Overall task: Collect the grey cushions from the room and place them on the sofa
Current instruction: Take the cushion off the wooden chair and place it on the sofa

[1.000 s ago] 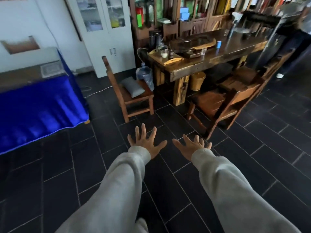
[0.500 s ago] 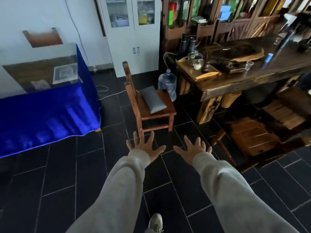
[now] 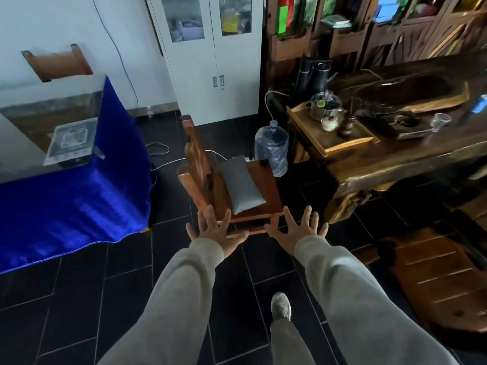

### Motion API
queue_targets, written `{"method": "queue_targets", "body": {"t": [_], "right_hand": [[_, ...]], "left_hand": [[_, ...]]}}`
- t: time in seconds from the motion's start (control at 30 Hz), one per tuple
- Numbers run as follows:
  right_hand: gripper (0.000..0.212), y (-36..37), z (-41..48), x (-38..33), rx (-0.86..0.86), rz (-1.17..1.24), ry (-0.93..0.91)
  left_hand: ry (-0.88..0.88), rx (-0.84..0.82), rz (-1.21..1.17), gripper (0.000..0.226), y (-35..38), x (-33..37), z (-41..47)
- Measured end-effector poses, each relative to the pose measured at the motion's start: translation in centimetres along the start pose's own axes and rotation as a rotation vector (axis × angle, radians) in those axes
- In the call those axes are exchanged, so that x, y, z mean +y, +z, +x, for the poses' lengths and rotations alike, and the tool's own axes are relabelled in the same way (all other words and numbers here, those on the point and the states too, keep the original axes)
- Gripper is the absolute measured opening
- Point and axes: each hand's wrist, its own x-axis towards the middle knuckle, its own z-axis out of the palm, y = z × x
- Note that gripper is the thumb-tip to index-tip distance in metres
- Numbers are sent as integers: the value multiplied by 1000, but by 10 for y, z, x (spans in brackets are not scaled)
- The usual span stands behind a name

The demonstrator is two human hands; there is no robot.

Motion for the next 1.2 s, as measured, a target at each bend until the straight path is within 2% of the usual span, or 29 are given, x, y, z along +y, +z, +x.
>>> {"method": "queue_targets", "body": {"t": [0.23, 0.43, 0.57, 0.8, 0.9, 1.03, 1.1, 1.2], "right_hand": [[103, -45, 153, -18, -118, 50, -16], [103, -27, 246, -36, -250, 146, -2], [104, 6, 309, -52, -370, 266, 111], [101, 90, 415, -98, -465, 703, 409], [106, 120, 460, -121, -430, 999, 545], [117, 156, 509, -143, -199, 1373, 747], [114, 170, 523, -145, -75, 1458, 844], [95, 182, 531, -134, -46, 1509, 926]], "left_hand": [[-82, -19, -15, 108, -59, 52, 134], [-89, -49, 30, 107, -109, 55, 250], [-47, -23, 89, 105, -121, 48, 349], [98, -80, 193, 105, -103, 39, 545], [172, -137, 252, 106, -87, 37, 614], [216, -171, 274, 105, -73, 42, 689], [180, -212, 186, 106, -69, 46, 716], [42, -256, -46, 112, -62, 53, 737]]}}
